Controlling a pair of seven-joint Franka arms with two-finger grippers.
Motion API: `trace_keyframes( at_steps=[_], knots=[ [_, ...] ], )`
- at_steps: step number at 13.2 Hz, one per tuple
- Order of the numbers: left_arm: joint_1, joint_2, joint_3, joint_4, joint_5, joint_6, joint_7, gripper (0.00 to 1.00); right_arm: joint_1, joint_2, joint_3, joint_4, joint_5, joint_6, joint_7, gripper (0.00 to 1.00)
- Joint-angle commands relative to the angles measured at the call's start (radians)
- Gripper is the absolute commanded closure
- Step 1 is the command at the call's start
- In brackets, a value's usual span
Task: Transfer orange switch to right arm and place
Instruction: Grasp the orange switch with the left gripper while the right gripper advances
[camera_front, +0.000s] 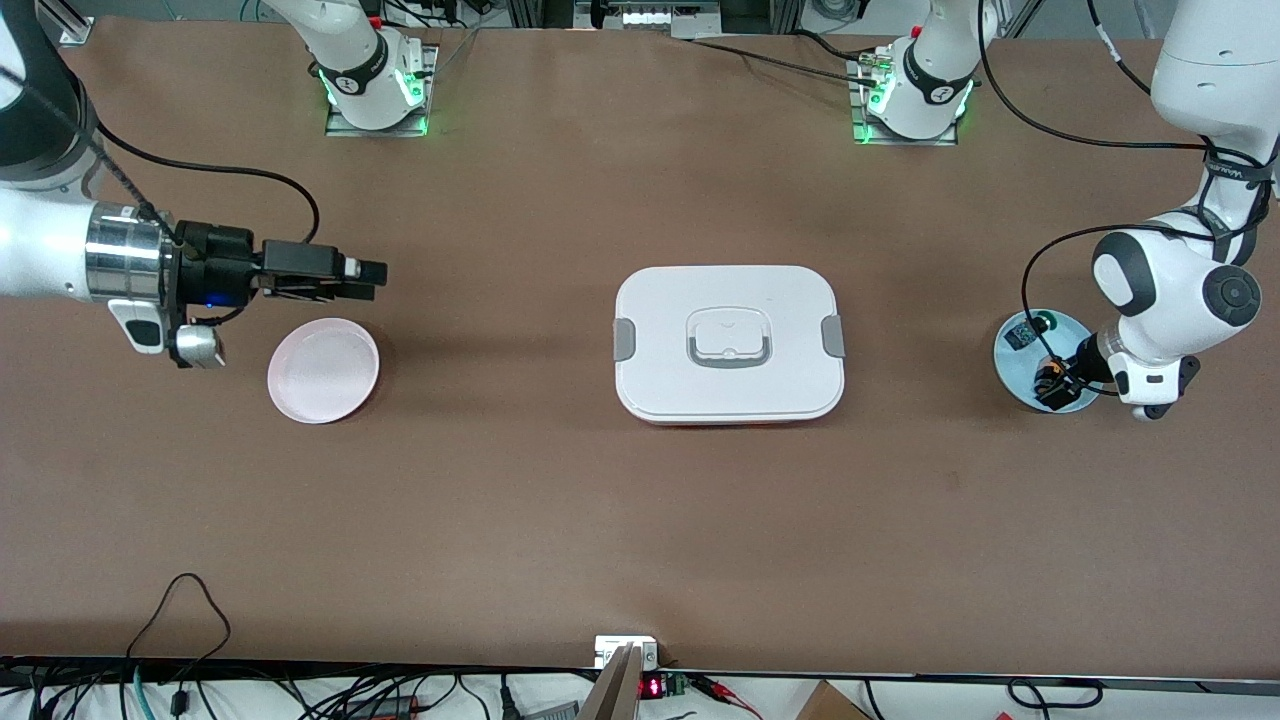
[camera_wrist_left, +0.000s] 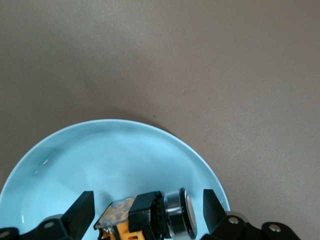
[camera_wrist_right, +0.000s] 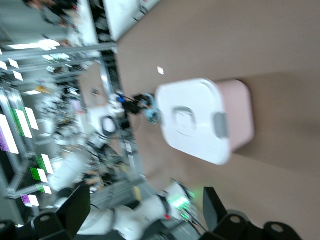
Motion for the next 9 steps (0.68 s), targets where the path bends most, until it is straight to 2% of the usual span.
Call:
trace_keyframes(
  at_steps=[1, 3, 4, 7, 8, 9],
  knots=[
    [-0.002, 0.001, -0.004, -0.009, -0.028, 0.006, 0.005, 0.05, 0.064, 0.015, 0.000, -0.009, 0.114, 0.102, -0.045, 0.00],
    [-0.002, 0.002, -0.004, -0.009, -0.028, 0.004, 0.011, 0.08, 0.116, 0.040, 0.000, -0.009, 0.178, 0.174, -0.073, 0.00],
    [-0.002, 0.005, -0.004, -0.007, -0.028, 0.004, 0.014, 0.12, 0.137, 0.050, 0.000, -0.010, 0.242, 0.192, -0.087, 0.00],
    [-0.004, 0.007, -0.004, -0.006, -0.028, 0.004, 0.017, 0.22, 0.173, 0.073, 0.000, -0.009, 0.365, 0.196, -0.098, 0.00],
    [-0.004, 0.007, -0.004, -0.006, -0.028, 0.004, 0.017, 0.26, 0.190, 0.081, 0.000, -0.007, 0.395, 0.194, -0.113, 0.00],
    [-0.005, 0.007, -0.004, -0.006, -0.026, 0.004, 0.020, 0.36, 0.205, 0.087, 0.002, -0.007, 0.422, 0.196, -0.121, 0.00]
  ],
)
